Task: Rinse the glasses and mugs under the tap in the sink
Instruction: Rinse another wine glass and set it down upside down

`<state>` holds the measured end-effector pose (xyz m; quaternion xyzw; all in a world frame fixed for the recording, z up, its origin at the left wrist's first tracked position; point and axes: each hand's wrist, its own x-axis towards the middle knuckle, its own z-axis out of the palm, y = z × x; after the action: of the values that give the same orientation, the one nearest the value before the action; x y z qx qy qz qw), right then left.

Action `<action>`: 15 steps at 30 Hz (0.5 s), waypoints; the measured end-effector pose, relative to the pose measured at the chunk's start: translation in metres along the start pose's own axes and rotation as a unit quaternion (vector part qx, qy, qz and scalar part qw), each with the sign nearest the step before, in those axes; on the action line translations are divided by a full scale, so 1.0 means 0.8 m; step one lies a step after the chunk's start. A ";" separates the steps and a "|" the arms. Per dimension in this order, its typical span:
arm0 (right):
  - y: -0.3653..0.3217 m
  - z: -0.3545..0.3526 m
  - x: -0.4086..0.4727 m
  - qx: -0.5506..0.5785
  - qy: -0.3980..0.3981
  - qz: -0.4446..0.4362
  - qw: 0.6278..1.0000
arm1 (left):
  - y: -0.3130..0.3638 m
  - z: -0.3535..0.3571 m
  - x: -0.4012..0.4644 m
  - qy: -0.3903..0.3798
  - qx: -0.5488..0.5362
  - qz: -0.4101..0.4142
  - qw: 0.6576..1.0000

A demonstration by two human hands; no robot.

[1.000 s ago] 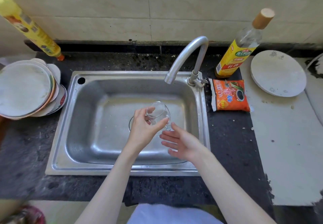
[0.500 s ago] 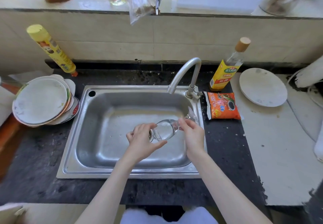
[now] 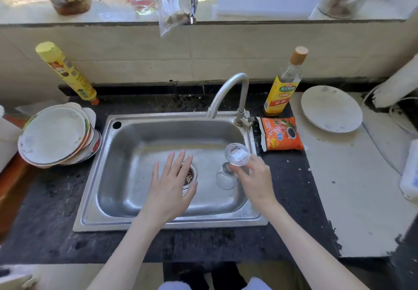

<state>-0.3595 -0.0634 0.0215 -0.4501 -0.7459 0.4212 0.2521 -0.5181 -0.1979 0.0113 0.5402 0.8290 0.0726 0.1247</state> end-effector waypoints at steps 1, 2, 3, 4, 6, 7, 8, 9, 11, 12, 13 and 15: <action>-0.001 -0.009 -0.007 0.007 0.008 0.007 1.000 | 0.006 -0.006 0.000 -0.012 0.002 0.012 1.000; -0.002 -0.020 -0.014 0.020 0.016 0.016 1.000 | 0.012 -0.011 0.002 -0.021 0.001 0.025 0.999; -0.003 -0.032 -0.023 0.035 0.029 0.027 0.999 | 0.019 -0.016 0.004 -0.024 0.001 0.040 0.999; -0.002 -0.045 -0.034 0.043 0.050 0.038 0.997 | 0.025 -0.020 0.006 -0.023 0.002 0.059 0.998; 0.004 -0.073 -0.062 0.033 0.109 0.051 0.992 | 0.040 -0.026 0.010 -0.012 -0.001 0.107 0.994; 0.009 -0.086 -0.080 0.018 0.142 0.056 0.988 | 0.047 -0.026 0.010 -0.009 -0.001 0.136 0.991; 0.014 -0.098 -0.102 0.001 0.175 0.066 0.982 | 0.054 -0.024 0.008 -0.009 0.002 0.167 0.986; 0.020 -0.109 -0.126 -0.015 0.208 0.079 0.975 | 0.062 -0.021 0.004 -0.013 0.004 0.199 0.980; 0.028 -0.129 -0.182 -0.029 0.267 0.112 0.957 | 0.081 -0.011 -0.012 -0.030 0.001 0.258 0.966; 0.031 -0.138 -0.211 -0.028 0.291 0.129 0.948 | 0.092 -0.004 -0.023 -0.044 -0.007 0.279 0.959; 0.032 -0.148 -0.241 -0.029 0.314 0.141 0.938 | 0.106 0.002 -0.035 -0.059 -0.020 0.295 0.953; 0.034 -0.169 -0.298 -0.041 0.365 0.163 0.916 | 0.140 0.012 -0.058 -0.088 -0.033 0.337 0.937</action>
<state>-0.1332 -0.2135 0.0687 -0.6978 -0.5350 0.2322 0.4160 -0.3994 -0.1948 0.0361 0.7879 0.5811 0.0893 0.1833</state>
